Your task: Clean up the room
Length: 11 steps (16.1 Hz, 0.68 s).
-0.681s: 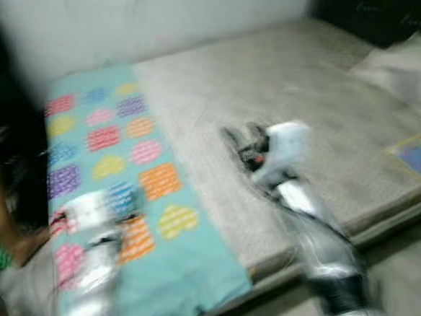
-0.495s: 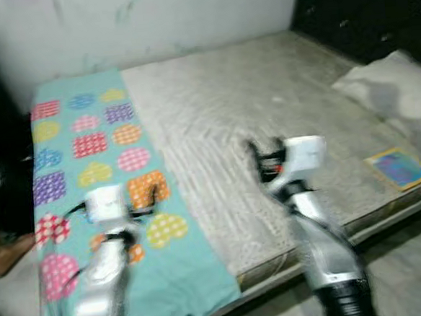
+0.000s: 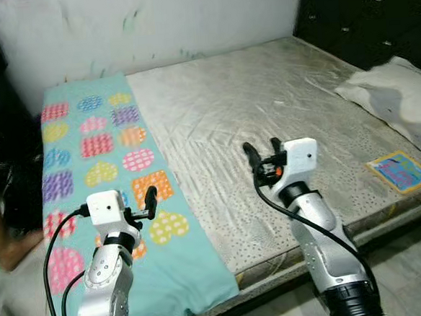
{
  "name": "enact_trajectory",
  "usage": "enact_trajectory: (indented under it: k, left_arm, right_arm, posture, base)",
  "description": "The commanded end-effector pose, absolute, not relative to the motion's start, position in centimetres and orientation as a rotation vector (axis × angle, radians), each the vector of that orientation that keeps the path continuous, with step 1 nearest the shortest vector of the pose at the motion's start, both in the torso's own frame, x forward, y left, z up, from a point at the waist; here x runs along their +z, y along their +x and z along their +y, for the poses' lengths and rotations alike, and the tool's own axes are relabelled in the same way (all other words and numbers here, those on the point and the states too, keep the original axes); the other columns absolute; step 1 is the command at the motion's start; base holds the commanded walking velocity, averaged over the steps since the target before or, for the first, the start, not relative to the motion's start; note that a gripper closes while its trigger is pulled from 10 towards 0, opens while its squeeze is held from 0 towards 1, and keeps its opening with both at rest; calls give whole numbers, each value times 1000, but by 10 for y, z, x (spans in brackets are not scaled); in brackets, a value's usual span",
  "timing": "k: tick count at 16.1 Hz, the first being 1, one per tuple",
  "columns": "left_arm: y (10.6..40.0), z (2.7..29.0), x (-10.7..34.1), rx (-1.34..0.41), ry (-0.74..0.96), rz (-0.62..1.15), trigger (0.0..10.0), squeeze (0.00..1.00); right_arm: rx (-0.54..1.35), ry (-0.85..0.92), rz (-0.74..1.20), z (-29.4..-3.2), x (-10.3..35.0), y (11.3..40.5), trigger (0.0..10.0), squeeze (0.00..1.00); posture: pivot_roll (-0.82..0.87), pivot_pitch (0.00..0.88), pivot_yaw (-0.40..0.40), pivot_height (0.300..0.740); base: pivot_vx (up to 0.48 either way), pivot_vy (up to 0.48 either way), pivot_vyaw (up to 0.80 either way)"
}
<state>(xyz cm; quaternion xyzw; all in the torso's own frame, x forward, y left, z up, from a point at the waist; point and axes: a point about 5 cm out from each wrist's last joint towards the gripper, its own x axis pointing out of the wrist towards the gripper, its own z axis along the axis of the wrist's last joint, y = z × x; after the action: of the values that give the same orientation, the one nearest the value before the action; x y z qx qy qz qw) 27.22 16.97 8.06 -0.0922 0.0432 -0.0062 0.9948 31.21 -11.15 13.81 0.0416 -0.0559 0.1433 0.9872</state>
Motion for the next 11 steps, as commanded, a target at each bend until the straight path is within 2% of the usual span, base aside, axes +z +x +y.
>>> enact_trajectory:
  k: [1, 4, 11]
  left_arm:
    - [271, 174, 79, 7, -162, 100, 10000, 0]
    - [271, 173, 78, 8, -155, 106, 10000, 0]
    - [272, 173, 78, 16, -155, 107, 10000, 0]
  right_arm:
    - [309, 82, -115, -103, 139, 312, 10000, 0]
    - [301, 90, -103, -105, 136, 311, 10000, 0]
    - [203, -30, -81, -118, 119, 308, 10000, 0]
  posture:
    - [-107, 0, 26, 740]
    - [-109, 0, 24, 740]
    - [-111, 0, 24, 740]
  base:
    - [0, 0, 788]
    - [0, 0, 792]
    - [0, 0, 0]
